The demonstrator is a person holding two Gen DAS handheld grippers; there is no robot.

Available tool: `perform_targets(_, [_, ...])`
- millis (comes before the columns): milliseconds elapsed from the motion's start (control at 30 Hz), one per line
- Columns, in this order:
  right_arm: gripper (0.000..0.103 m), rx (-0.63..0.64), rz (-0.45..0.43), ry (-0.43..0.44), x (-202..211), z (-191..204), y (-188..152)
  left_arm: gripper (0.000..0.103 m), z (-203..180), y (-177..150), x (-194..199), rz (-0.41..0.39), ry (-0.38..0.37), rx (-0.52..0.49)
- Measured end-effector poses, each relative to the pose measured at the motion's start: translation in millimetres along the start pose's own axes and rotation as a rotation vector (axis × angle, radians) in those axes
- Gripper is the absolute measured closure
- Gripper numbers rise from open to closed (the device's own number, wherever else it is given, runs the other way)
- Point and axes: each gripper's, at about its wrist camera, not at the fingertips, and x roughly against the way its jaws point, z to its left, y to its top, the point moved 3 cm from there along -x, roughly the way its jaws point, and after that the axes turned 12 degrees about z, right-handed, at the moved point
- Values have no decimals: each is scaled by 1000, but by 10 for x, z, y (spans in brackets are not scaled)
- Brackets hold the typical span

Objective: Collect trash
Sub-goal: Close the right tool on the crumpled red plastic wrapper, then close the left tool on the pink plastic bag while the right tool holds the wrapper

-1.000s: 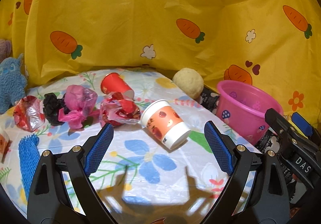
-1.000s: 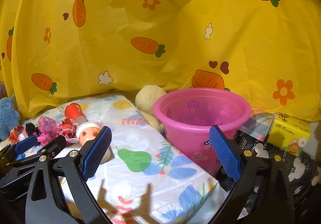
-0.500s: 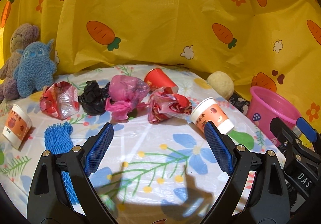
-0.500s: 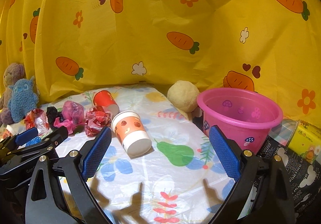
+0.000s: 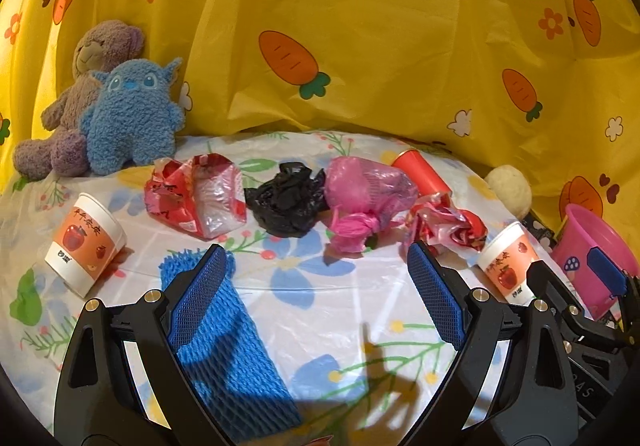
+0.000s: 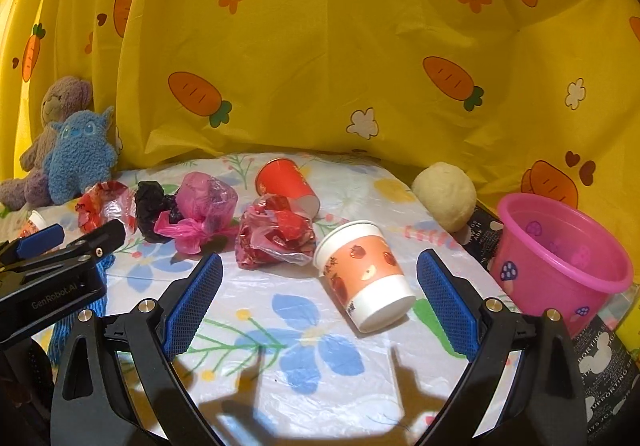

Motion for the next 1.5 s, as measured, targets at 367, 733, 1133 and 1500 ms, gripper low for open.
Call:
perform_targets(367, [16, 66, 84, 0, -708, 222, 379, 13, 175, 365, -150, -25, 19, 20])
perform_targets(733, [48, 98, 197, 10, -1145, 347, 423, 13, 235, 420, -427, -5, -6, 47])
perform_targets(1133, [75, 64, 135, 57, -959, 304, 422, 13, 148, 379, -429, -4, -51, 27])
perform_targets(1500, [75, -59, -16, 54, -402, -84, 532, 14, -237, 451, -416, -5, -102, -64])
